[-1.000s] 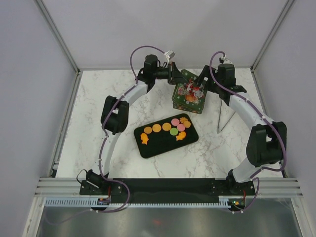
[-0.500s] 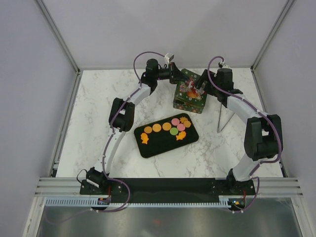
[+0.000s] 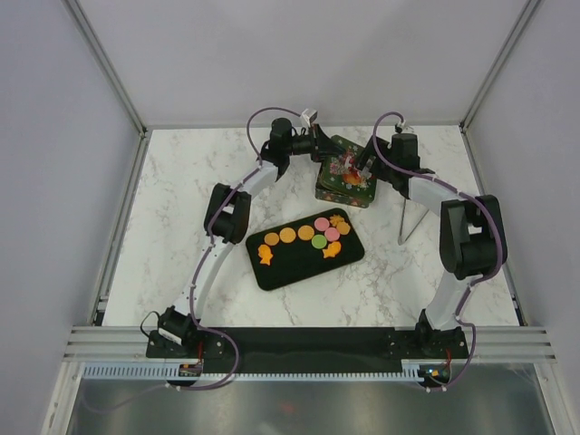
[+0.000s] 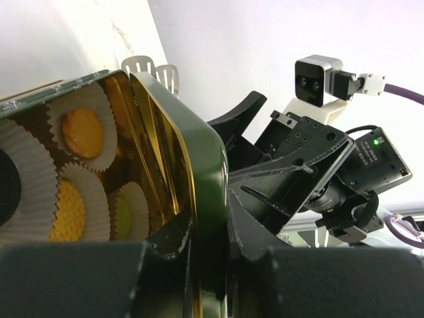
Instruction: Pack the cookies
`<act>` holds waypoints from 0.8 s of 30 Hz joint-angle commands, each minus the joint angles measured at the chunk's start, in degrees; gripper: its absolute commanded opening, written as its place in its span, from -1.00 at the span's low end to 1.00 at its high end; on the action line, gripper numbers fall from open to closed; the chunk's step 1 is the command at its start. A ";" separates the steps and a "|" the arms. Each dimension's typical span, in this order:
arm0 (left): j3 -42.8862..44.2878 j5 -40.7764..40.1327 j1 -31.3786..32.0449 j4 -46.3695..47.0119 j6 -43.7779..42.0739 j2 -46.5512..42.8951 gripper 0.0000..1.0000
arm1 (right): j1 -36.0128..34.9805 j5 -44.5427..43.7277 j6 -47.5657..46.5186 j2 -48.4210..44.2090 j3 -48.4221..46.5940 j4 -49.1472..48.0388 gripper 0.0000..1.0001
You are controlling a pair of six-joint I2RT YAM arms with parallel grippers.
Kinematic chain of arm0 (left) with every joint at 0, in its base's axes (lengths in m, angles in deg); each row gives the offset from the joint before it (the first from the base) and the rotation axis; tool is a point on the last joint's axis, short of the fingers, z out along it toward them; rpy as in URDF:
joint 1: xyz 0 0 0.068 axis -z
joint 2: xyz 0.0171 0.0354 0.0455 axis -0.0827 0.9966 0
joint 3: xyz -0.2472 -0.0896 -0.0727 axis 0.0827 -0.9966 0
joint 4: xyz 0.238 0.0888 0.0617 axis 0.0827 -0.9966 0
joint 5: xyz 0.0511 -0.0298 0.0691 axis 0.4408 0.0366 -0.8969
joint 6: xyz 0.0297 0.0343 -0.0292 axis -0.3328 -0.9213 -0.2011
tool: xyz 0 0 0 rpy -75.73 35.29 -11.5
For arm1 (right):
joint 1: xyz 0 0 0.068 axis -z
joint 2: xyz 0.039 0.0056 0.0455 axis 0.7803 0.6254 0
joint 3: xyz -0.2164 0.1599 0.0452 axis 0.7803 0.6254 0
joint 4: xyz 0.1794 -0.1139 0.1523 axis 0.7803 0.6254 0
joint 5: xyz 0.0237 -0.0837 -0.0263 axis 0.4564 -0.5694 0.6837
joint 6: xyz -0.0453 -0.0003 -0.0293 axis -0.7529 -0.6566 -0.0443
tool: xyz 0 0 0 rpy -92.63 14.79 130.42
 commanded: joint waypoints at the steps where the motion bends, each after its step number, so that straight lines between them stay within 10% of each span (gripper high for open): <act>1: 4.65 -1.07 0.19 3.56 2.71 0.32 -0.87 | -0.29 1.64 0.92 2.35 0.64 -1.73 0.97; 24: 0.88 -2.30 -2.27 11.12 8.25 1.20 -0.35 | -0.38 4.45 0.04 8.94 -4.28 -0.14 0.91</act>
